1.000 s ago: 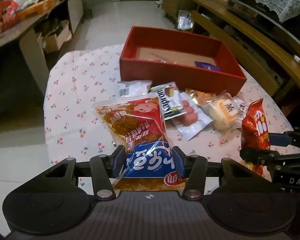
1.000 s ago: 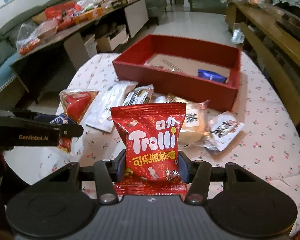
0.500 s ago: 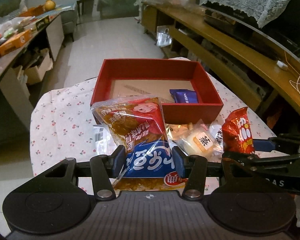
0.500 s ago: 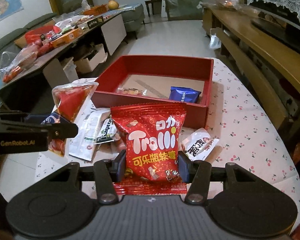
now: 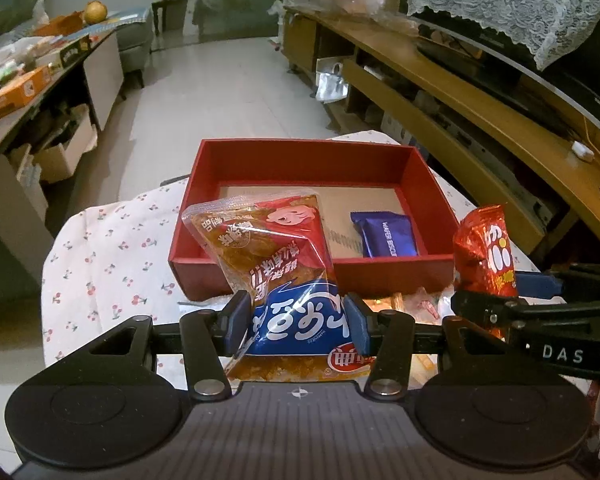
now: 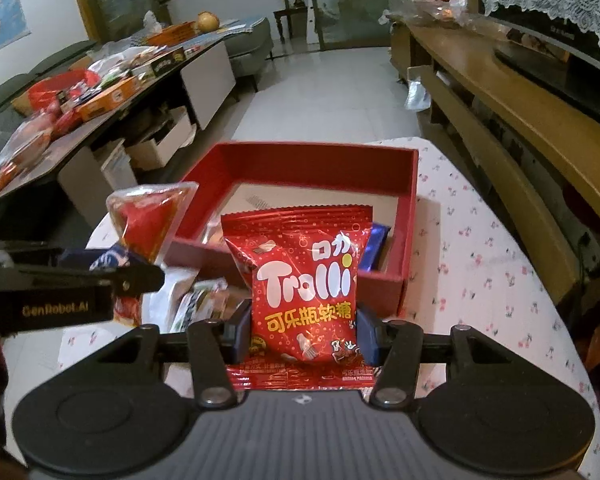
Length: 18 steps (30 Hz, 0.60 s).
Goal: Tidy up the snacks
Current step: 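Carry the bread bag and Trolli bag over the red box with both tools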
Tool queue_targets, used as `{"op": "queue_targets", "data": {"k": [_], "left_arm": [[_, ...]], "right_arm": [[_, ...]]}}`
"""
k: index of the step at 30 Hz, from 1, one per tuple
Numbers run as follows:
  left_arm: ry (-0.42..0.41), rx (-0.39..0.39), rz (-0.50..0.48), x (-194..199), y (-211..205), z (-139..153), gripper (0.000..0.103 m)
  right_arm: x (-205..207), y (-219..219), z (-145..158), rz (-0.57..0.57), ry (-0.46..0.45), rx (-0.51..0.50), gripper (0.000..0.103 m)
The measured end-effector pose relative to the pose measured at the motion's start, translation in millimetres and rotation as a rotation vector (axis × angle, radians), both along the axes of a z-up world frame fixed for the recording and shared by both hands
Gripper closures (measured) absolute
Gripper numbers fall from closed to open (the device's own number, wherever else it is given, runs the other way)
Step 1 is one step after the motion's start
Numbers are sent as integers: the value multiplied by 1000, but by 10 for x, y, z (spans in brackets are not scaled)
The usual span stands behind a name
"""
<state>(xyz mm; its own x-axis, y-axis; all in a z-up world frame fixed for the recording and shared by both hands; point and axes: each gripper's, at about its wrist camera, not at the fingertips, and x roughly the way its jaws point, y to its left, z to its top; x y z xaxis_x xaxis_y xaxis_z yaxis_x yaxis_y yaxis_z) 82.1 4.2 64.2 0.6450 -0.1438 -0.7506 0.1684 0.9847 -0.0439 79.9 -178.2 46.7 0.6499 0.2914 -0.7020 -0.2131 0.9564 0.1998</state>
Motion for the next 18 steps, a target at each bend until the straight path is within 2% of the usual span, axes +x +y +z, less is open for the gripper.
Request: {"op": "queue_targets", "data": {"k": [4,8,11,18], "left_arm": [[18,20,3,-6,-49,-6,45],[24,47,11,-87,-135,124,45],[6,90,31,-171,-215,288,45],[-57,102,-4,-318,-367,571,45]], "right_arm": [[-39,-3,3,14,1,-5,38],[-112,-55,64,17,-12,4,38],[-195,-130,178,10,-46,25,38],[-266,-243,316,-35,-80,76,39]]}}
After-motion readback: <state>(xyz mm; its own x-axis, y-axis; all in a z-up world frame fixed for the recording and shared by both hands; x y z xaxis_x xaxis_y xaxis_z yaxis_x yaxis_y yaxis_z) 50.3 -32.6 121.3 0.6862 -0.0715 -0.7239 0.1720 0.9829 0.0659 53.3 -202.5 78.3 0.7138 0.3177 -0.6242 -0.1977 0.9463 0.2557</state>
